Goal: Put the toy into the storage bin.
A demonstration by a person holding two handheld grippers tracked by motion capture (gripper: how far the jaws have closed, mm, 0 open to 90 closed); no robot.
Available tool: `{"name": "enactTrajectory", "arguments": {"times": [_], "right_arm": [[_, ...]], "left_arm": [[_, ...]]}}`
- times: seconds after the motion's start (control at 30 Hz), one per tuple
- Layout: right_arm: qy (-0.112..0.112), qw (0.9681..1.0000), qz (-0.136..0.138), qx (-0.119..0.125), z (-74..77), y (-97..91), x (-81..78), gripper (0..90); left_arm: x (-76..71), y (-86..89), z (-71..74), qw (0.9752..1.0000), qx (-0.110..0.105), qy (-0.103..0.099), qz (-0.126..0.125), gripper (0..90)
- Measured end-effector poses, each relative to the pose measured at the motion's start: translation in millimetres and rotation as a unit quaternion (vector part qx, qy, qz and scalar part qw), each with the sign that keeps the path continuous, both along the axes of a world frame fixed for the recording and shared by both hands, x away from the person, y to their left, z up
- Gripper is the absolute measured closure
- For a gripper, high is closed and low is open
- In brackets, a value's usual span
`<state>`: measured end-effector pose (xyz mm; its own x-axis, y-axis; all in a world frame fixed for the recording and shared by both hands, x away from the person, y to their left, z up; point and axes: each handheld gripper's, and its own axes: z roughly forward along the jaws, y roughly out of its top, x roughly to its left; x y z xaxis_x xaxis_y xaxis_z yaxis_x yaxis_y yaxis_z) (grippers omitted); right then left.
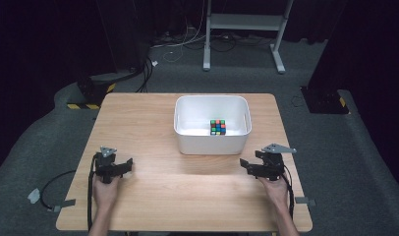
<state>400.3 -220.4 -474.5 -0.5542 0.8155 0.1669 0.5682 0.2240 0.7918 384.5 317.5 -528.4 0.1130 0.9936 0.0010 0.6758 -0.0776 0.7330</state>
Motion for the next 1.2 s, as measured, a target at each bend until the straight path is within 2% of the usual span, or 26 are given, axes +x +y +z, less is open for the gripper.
{"name": "enactTrajectory", "arguments": {"times": [0.53, 0.63, 1.1, 1.2], "right_arm": [[0.003, 0.9994, -0.015, -0.032, -10.1, 6.1, 8.3, 21.6], [0.005, 0.9988, -0.017, -0.047, -12.6, 7.8, 9.8, 21.6], [0.009, 0.9969, -0.032, -0.071, -21.4, 6.7, 14.2, 22.8], [0.004, 0.9964, -0.036, -0.077, -23.3, 6.5, 14.2, 23.9]], "left_arm": [[0.0, 0.0, 0.0, 1.0, 0.0, 0.0, 0.0, 16.9], [0.0, 0.0, 0.0, 1.0, 0.0, 0.0, 0.0, 16.8], [0.0, 0.0, 0.0, 1.0, 0.0, 0.0, 0.0, 16.9], [0.0, 0.0, 0.0, 1.0, 0.0, 0.0, 0.0, 16.8]]}}
